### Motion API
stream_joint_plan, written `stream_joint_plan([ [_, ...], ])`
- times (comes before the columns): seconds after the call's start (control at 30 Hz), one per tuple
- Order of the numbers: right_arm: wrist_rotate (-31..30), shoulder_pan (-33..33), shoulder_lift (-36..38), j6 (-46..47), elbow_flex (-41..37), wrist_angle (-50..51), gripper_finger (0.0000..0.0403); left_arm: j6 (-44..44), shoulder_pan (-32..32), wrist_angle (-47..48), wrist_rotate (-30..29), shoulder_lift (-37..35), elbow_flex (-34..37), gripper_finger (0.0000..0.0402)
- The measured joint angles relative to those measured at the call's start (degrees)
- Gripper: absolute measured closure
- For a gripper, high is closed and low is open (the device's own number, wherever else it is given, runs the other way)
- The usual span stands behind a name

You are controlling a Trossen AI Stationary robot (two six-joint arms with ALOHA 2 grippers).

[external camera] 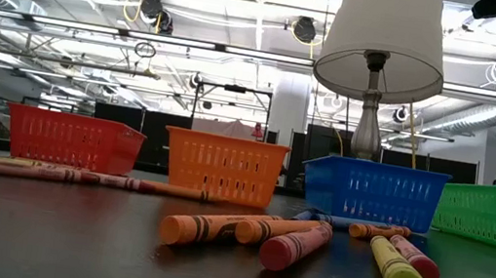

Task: Sort crayons
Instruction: Put the yellow crayon into the orange bin

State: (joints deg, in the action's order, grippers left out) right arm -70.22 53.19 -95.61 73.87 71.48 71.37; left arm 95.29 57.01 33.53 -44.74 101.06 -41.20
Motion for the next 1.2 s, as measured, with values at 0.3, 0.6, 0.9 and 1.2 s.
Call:
stream_joint_plan([
  [0.3,0.00,0.00,0.00,0.00,-0.02,-0.46,0.0284,-0.12,0.02,9.29,2.52,0.22,-5.62,0.0386],
  [0.6,-0.07,0.00,0.00,0.00,-0.02,-0.72,0.0284,-6.44,-0.58,13.96,0.28,0.19,-12.38,0.0386],
  [0.9,-0.22,0.00,0.00,0.00,-0.02,-1.31,0.0284,-22.86,-4.14,13.73,-3.54,0.13,-20.48,0.0386],
  [1.2,-0.46,0.00,-0.04,-1.05,-0.02,-1.44,0.0284,-43.44,-9.41,13.50,-8.06,0.09,-28.20,0.0386],
])
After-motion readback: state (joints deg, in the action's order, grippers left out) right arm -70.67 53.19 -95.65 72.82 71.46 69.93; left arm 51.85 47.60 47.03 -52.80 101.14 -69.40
